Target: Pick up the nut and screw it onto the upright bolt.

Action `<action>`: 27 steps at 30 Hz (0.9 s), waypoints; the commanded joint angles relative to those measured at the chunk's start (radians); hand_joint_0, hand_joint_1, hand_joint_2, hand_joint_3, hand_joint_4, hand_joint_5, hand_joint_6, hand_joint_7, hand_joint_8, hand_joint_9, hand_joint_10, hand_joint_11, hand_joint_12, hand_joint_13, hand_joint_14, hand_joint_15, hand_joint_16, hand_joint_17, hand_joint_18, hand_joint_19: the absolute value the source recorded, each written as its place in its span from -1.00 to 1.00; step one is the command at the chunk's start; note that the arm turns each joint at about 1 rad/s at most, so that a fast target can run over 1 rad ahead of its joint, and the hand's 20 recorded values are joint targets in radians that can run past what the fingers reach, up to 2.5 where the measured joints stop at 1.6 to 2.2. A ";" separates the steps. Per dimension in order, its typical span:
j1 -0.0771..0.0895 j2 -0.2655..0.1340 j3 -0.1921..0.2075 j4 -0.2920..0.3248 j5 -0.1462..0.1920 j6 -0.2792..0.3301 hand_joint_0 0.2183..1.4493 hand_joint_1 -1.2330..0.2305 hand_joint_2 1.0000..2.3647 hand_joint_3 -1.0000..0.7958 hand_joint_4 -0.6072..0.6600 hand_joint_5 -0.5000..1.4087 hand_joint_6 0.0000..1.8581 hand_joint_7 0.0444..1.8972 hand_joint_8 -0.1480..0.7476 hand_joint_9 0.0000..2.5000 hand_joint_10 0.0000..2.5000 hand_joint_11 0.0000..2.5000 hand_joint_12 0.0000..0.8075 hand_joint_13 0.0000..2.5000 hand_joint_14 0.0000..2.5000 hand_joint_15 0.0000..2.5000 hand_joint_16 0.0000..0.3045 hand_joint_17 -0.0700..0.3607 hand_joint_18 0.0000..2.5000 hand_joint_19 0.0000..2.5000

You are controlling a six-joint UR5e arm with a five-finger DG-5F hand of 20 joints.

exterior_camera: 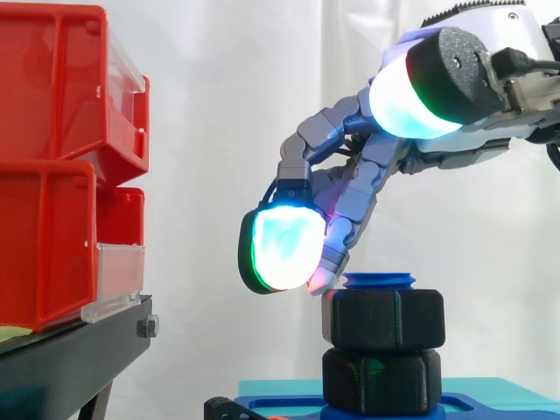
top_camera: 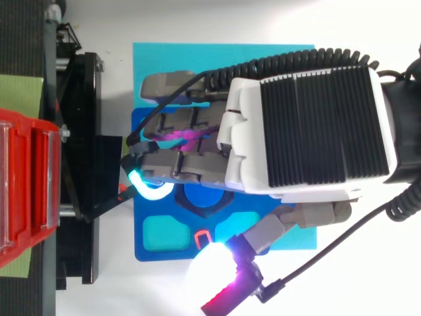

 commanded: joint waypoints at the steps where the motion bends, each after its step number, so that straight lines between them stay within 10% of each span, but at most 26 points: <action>1: -0.002 0.000 0.000 0.006 0.001 0.000 -0.49 0.39 -1.00 -0.44 0.35 -0.59 -0.46 -0.16 -0.08 -0.34 -1.00 -1.00 -0.28 -0.54 -1.00 -1.00 -0.84 -0.42 -0.87 -1.00; 27: -0.011 0.000 -0.059 0.075 -0.002 0.004 -0.48 0.37 -1.00 -0.44 0.40 -0.57 -0.46 -0.06 -0.07 -0.33 -1.00 -1.00 -0.29 -0.54 -1.00 -1.00 -0.84 -0.43 -0.86 -1.00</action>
